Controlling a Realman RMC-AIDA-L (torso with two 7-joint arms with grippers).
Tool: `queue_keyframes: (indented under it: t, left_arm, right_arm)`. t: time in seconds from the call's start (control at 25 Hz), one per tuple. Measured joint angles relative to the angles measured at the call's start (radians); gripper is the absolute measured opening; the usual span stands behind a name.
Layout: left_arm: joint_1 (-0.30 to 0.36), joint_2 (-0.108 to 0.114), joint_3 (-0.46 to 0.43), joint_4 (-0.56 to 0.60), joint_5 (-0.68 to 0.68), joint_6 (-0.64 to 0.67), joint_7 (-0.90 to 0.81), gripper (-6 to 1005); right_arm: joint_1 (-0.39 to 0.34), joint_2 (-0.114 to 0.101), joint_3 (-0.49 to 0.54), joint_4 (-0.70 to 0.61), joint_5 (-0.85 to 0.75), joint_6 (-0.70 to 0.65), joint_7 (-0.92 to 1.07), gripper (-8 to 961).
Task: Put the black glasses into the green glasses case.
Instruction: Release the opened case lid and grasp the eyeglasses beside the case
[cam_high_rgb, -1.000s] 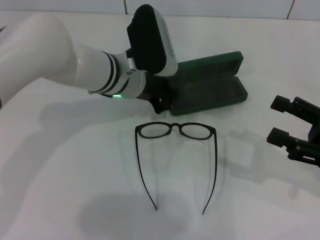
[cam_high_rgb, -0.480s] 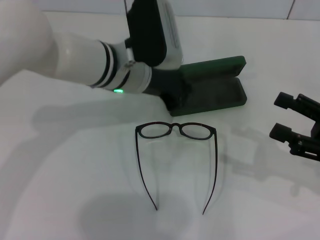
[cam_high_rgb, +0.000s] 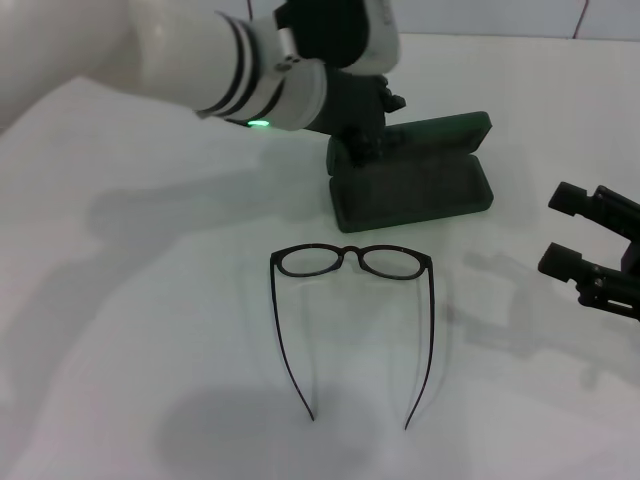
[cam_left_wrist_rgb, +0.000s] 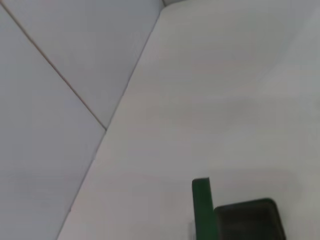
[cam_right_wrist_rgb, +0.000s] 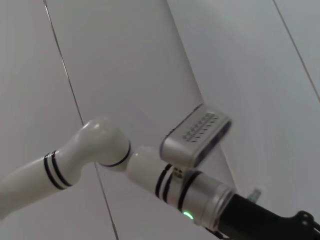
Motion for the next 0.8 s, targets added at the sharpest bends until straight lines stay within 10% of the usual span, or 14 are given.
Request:
queue_keyframes:
  t: [0.2,0.8]
  left_arm:
    - [-0.109,-0.001,0.003,-0.153,0.01,-0.047,-0.014,378]
    - [-0.221,-0.005,0.016,-0.294,0.033,-0.077,-0.012,370]
  right_arm:
    - [-0.005,0.002,0.0,0.002,0.0,0.002,0.0,851]
    - [-0.014,0.005,0.0,0.012,-0.003,0.006,-0.015,851]
